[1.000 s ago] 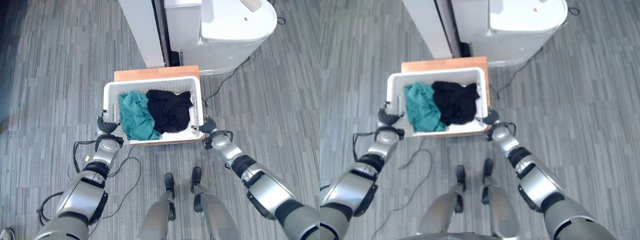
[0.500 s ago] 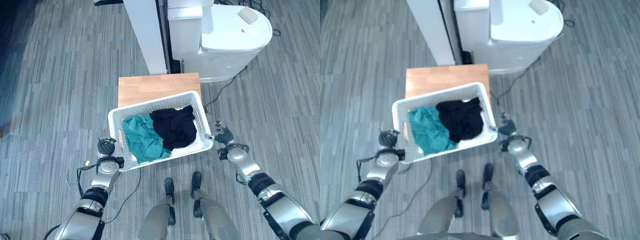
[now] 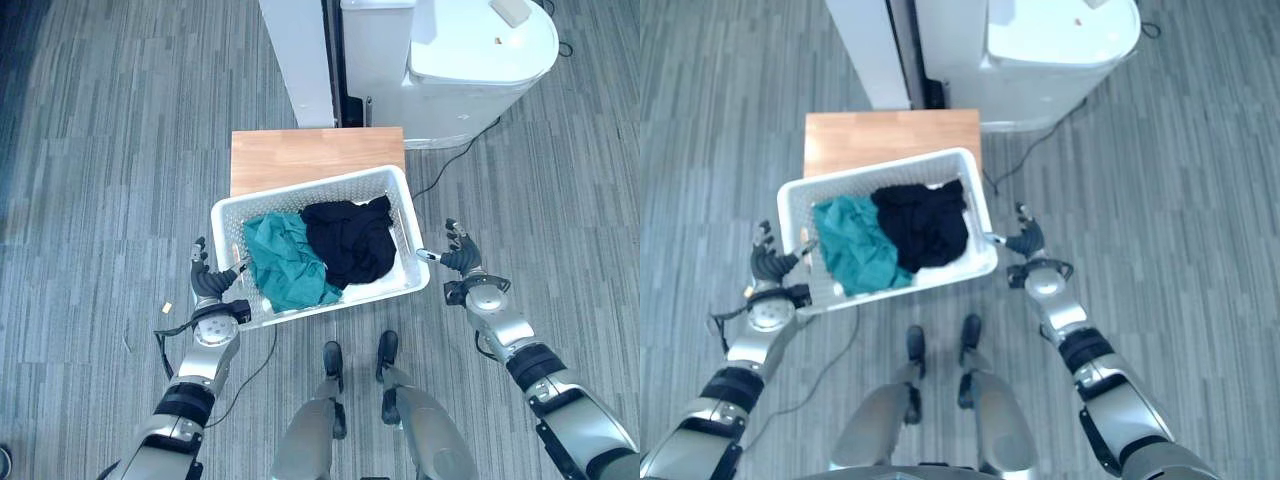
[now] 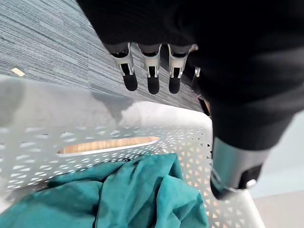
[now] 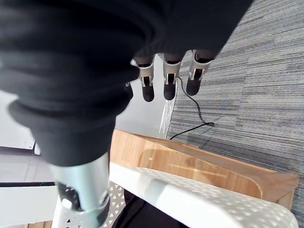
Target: Grab the laundry basket,head to the washer,open it,put in the laundry and shut it.
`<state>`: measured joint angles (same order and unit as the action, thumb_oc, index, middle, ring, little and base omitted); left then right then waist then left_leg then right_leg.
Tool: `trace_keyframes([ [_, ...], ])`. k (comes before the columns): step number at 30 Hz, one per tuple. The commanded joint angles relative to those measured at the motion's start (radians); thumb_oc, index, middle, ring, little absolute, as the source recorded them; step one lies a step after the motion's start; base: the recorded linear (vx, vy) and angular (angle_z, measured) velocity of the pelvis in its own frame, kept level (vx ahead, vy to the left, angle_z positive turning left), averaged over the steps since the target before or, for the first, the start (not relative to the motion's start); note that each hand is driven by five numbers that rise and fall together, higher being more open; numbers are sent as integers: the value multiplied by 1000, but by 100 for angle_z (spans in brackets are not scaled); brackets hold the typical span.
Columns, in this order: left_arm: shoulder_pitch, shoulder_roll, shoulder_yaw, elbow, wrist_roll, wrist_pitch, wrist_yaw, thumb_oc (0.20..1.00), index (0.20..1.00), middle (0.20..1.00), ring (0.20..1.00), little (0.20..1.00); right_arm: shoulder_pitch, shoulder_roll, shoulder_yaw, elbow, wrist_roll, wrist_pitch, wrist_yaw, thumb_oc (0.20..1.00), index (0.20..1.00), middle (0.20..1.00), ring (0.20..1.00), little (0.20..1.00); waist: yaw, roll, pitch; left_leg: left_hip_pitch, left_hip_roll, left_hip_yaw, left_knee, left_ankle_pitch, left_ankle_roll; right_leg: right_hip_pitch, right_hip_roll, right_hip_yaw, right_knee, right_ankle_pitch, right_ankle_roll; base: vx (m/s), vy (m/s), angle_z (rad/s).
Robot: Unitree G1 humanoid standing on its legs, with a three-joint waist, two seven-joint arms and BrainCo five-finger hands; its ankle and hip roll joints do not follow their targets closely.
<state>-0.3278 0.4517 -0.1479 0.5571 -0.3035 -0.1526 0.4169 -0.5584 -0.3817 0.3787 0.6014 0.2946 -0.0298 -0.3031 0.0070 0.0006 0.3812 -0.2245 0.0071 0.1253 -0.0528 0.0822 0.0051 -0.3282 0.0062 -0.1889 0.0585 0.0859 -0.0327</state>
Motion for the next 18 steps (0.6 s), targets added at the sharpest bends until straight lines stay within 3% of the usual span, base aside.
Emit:
trace_keyframes([
  [1,84,14,62,66,-13,-9,-11,1000,1000,1000,1000,1000,45,35,19,-9,-41,-12,28,1000,1000,1000,1000,1000,28,-30,-53,13,-37,1,-5,-36,-25,31,-71,84,8,-77,131,48,-21,2],
  [10,107,4,15,275,67,61,-65,1000,1000,1000,1000,1000,63,61,40,61,-40,-8,58,1000,1000,1000,1000,1000,29,-28,-49,11,-37,1,0,-35,-23,26,-69,88,12,-76,129,-19,0,11],
  [18,-71,-4,-114,294,109,74,-37,1000,1000,1000,1000,1000,-12,89,102,119,-24,-16,52,1000,1000,1000,1000,1000,13,-46,1,-66,-28,2,9,-12,-30,-49,-61,97,17,-56,128,-77,-4,1],
])
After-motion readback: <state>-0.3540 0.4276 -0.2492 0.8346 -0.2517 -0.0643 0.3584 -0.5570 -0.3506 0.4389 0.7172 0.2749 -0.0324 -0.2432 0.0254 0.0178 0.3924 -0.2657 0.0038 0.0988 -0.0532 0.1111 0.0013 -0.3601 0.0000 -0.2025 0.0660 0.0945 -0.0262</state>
